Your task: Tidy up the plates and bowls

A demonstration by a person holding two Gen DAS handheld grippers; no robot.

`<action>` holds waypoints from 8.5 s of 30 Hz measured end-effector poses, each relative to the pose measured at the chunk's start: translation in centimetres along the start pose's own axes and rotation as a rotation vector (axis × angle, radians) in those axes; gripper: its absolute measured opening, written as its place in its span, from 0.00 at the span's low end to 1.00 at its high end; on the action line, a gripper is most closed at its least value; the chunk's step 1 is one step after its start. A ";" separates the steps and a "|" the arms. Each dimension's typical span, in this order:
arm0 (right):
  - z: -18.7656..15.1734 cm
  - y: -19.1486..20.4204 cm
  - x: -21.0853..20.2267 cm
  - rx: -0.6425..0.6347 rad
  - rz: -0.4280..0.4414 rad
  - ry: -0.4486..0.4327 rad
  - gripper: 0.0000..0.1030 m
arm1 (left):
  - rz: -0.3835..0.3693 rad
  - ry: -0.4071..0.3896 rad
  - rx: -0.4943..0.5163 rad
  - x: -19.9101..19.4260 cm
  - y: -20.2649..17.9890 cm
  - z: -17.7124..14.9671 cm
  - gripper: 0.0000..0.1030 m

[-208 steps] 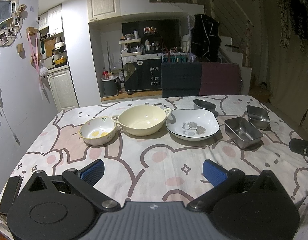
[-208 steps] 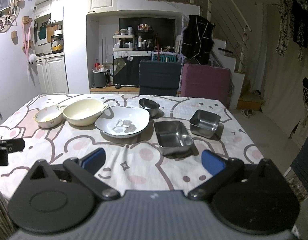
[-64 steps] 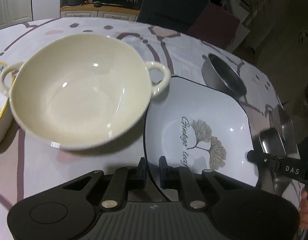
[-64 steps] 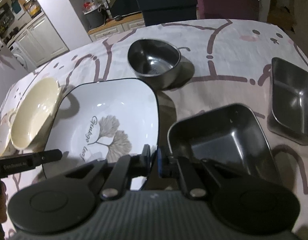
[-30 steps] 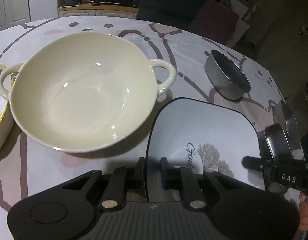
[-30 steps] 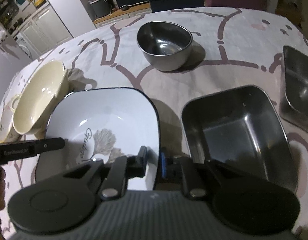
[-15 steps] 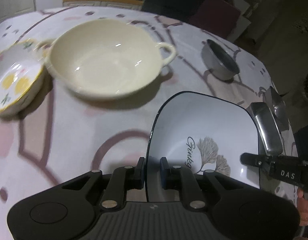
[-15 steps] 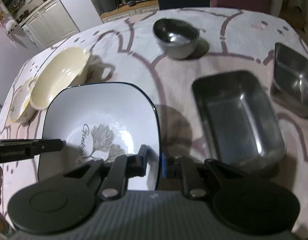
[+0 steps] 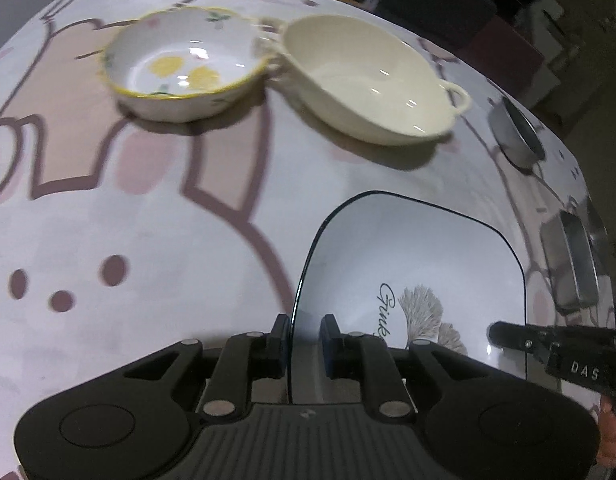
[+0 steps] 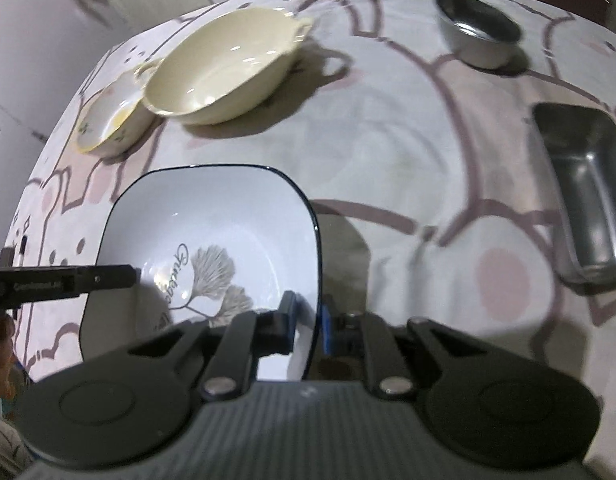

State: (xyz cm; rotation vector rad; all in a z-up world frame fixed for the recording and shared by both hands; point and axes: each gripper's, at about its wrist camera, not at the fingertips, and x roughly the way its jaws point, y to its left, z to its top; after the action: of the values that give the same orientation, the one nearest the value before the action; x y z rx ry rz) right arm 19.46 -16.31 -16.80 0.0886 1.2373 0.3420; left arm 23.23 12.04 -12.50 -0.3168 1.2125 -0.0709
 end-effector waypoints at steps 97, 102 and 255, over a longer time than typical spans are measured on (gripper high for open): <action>4.3 -1.4 -11.7 -0.068 -0.023 -0.545 1.00 | 0.086 -0.458 0.190 -8.5 -8.4 4.6 1.00; 7.0 -1.9 -10.3 -0.084 -0.046 -0.566 1.00 | 0.102 -0.489 0.204 -7.0 -8.8 6.6 1.00; 17.0 -9.7 2.9 0.055 0.091 -0.249 0.24 | -0.151 -0.193 -0.050 7.4 -4.1 17.1 0.22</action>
State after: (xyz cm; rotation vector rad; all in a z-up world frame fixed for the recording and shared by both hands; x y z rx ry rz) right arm 38.24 -22.64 -16.26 0.2290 0.9977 0.3642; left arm 42.22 9.96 -12.70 -0.4490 0.9992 -0.1380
